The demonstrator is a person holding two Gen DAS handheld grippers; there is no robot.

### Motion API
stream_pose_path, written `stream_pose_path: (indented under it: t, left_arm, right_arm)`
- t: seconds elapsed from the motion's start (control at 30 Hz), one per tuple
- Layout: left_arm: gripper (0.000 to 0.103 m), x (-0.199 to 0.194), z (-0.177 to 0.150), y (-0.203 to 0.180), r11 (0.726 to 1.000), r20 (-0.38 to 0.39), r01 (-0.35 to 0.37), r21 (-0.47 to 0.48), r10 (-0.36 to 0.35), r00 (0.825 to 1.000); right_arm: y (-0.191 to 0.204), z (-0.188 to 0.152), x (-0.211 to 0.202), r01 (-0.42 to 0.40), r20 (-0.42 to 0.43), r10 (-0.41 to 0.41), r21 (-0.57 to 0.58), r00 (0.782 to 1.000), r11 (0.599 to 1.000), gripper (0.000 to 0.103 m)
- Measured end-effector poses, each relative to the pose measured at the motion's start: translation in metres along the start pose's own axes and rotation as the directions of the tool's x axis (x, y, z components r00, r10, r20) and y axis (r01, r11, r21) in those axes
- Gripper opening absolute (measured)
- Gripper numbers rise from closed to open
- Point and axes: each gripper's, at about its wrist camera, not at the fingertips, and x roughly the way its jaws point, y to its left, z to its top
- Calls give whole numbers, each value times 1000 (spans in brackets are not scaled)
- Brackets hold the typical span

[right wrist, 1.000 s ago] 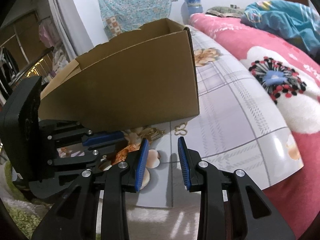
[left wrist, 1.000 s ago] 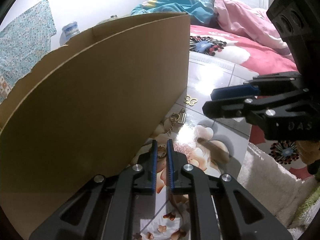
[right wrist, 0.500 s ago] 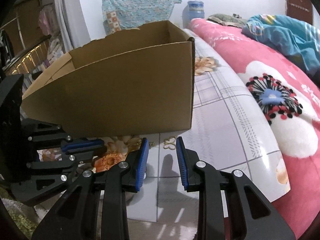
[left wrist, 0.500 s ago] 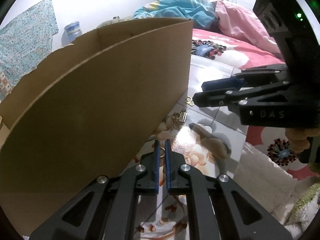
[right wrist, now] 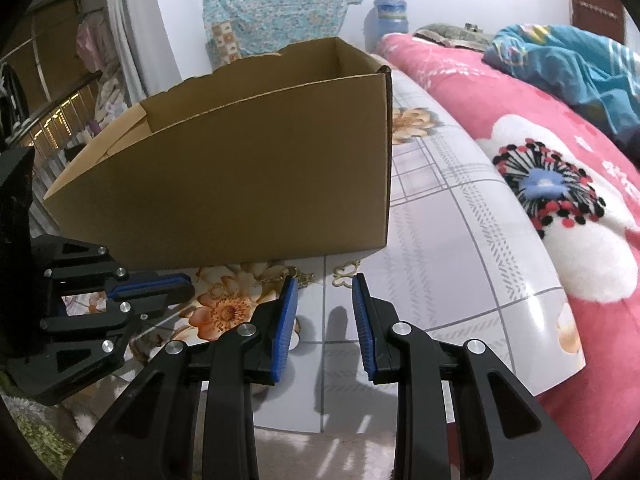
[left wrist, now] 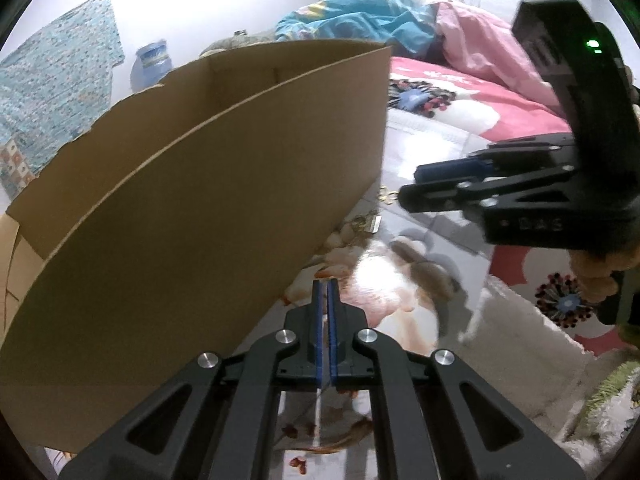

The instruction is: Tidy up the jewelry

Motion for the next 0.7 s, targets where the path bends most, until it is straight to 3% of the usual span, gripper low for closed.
stream_pose_path:
  t: [0.17,0.4,0.7]
  left_arm:
    - [3,13,0,1,1000,-40,-28,10,28,999]
    - [3,16,4,-12,999,-35,15,44,-13,999]
    - [3,13,8,-10,998,-19,58,16,-57,998]
  right_arm:
    - [3,-1,0,-7,1,7,0,1000,1000,26]
    - [-2,-3,-1,-13,-1,13,16,1000,1000,26]
    - [-6,-4,-1,-24,1,24,29,1000,999,27]
